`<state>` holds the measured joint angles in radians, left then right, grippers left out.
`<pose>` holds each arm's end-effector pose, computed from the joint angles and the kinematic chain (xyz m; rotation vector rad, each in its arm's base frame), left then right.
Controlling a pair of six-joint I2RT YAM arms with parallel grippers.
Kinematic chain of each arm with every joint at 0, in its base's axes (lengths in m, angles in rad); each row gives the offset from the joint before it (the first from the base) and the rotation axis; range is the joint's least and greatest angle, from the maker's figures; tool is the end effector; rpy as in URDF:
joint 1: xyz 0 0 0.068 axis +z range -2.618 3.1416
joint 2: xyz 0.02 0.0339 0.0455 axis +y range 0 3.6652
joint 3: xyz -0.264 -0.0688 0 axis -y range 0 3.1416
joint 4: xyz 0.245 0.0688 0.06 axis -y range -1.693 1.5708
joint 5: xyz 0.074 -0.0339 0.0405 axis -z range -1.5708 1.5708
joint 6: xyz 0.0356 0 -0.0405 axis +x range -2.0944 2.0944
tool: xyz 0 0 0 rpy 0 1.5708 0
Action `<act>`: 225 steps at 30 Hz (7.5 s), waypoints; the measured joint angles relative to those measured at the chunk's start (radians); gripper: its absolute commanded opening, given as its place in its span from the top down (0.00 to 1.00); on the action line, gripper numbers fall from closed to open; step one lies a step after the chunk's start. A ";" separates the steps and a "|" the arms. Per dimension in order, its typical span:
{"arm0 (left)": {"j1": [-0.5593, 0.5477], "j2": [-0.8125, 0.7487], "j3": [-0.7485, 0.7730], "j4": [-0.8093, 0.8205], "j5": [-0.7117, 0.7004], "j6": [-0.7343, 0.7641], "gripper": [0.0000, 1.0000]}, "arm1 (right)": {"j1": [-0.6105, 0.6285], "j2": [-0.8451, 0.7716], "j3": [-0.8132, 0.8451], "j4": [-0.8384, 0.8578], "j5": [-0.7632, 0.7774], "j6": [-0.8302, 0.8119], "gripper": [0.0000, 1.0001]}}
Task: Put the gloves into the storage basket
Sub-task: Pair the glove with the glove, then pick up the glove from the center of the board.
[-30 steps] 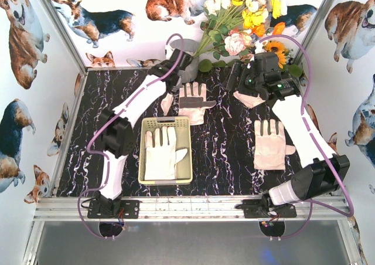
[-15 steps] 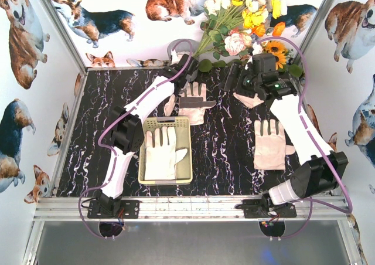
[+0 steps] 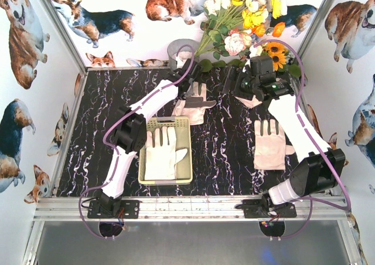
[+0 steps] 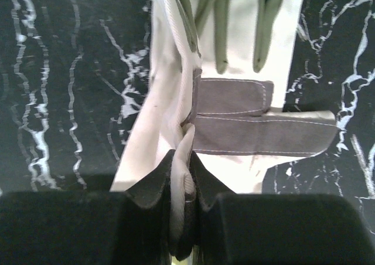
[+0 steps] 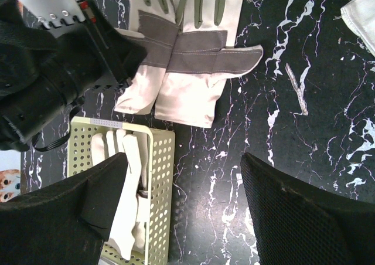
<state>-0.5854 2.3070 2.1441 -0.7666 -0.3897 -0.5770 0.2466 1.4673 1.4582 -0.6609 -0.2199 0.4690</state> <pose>0.4348 -0.2720 0.2429 -0.1473 2.4016 -0.0417 0.3118 0.0865 0.3663 0.1329 2.2945 0.6260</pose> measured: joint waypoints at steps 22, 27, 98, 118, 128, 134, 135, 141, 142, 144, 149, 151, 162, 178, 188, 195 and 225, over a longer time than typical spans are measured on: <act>0.007 -0.122 -0.292 0.382 0.461 0.078 0.08 | -0.006 -0.003 0.003 -0.051 -0.014 -0.030 0.19; 0.035 -0.301 -0.365 0.435 0.492 0.110 0.08 | 0.001 0.023 0.023 -0.052 -0.015 -0.021 0.19; 0.336 -0.066 -0.408 0.404 0.922 -0.038 1.00 | 0.021 0.814 0.423 0.079 -0.238 0.259 1.00; 0.296 -0.102 -0.462 0.465 0.856 -0.085 1.00 | 0.021 0.875 0.636 -0.125 -0.167 0.066 1.00; 0.285 -0.047 -0.461 0.454 0.844 -0.085 1.00 | 0.021 0.914 0.636 -0.129 -0.160 0.048 1.00; 0.283 -0.043 -0.460 0.448 0.838 -0.085 0.99 | 0.022 0.917 0.636 -0.129 -0.159 0.034 1.00; 0.283 -0.043 -0.460 0.447 0.837 -0.085 0.95 | 0.022 0.918 0.636 -0.129 -0.160 0.033 0.99; 0.282 -0.043 -0.460 0.427 0.819 -0.080 0.73 | 0.022 0.925 0.636 -0.133 -0.159 0.028 0.72; 0.282 -0.043 -0.460 0.426 0.816 -0.079 0.70 | 0.021 0.925 0.637 -0.133 -0.158 0.026 0.69; 0.282 -0.043 -0.460 0.423 0.811 -0.077 0.65 | 0.021 0.925 0.640 -0.134 -0.157 0.026 0.64; 0.282 -0.057 -0.460 0.408 0.796 -0.074 0.50 | 0.019 0.925 0.652 -0.138 -0.161 0.021 0.54; 0.283 -0.074 -0.459 0.403 0.789 -0.073 0.45 | 0.019 0.923 0.653 -0.145 -0.164 0.017 0.51; 0.297 -0.066 -0.328 0.388 0.795 -0.066 0.41 | -0.008 0.726 0.447 -0.090 -0.203 0.070 0.37; 0.314 0.050 -0.296 0.385 0.847 -0.058 0.55 | -0.111 0.681 0.214 0.127 -0.256 0.241 0.26; 0.317 0.082 -0.272 0.379 0.865 -0.044 0.68 | -0.119 0.794 0.254 0.192 -0.330 0.254 0.26; 0.317 0.092 -0.261 0.359 0.861 -0.014 0.79 | -0.118 0.829 0.270 0.259 -0.409 0.264 0.26; 0.319 0.092 -0.257 0.321 0.846 0.010 0.85 | -0.044 0.911 0.320 0.377 -0.518 0.300 0.43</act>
<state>-0.2661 2.3985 1.8874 -0.4454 0.4561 -0.5671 0.2024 2.3787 1.7782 -0.2840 -0.7376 0.7692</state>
